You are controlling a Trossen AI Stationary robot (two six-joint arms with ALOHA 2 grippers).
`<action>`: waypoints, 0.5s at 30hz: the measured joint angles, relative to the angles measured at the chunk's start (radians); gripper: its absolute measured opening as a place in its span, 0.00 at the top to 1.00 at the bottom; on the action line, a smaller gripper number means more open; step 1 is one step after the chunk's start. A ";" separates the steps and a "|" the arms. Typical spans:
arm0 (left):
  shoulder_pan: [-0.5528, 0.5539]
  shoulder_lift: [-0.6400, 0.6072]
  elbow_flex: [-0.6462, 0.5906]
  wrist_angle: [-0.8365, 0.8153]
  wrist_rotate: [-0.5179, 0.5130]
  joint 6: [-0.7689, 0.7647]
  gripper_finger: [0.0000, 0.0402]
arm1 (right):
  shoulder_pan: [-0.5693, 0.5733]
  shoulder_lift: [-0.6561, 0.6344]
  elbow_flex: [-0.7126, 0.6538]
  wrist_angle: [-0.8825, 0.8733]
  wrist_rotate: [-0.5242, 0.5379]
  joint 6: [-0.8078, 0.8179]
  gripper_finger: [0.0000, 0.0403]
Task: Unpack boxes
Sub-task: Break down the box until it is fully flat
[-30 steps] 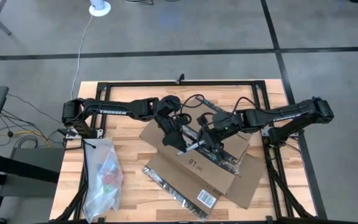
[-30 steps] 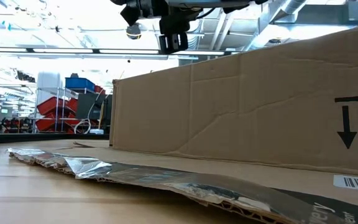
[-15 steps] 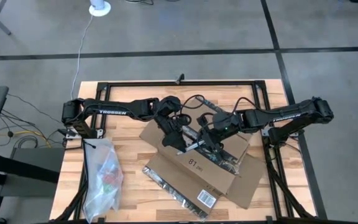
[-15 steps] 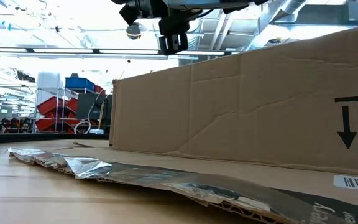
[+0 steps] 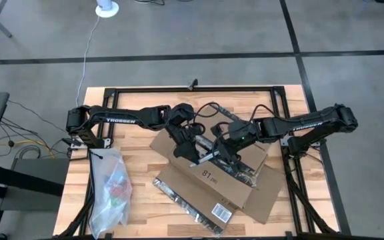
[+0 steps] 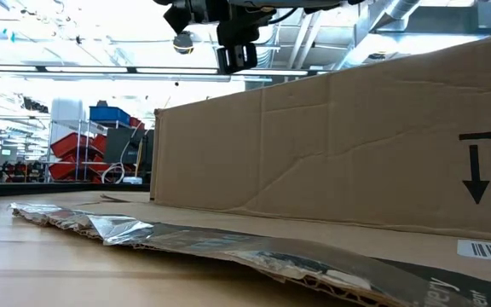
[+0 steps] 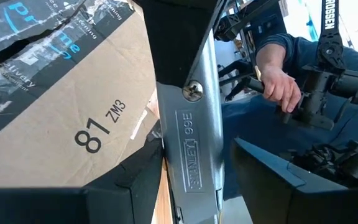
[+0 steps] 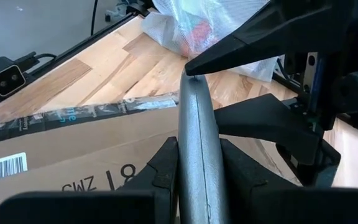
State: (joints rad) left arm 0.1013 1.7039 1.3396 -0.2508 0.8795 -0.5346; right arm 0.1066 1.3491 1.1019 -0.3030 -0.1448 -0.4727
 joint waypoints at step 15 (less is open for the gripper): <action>0.003 0.000 -0.002 -0.001 0.001 -0.015 0.56 | -0.004 -0.003 0.000 0.022 0.009 -0.007 0.86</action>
State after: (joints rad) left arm 0.1040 1.7039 1.3376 -0.2520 0.8803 -0.5500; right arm 0.1024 1.3464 1.1023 -0.2809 -0.1360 -0.4797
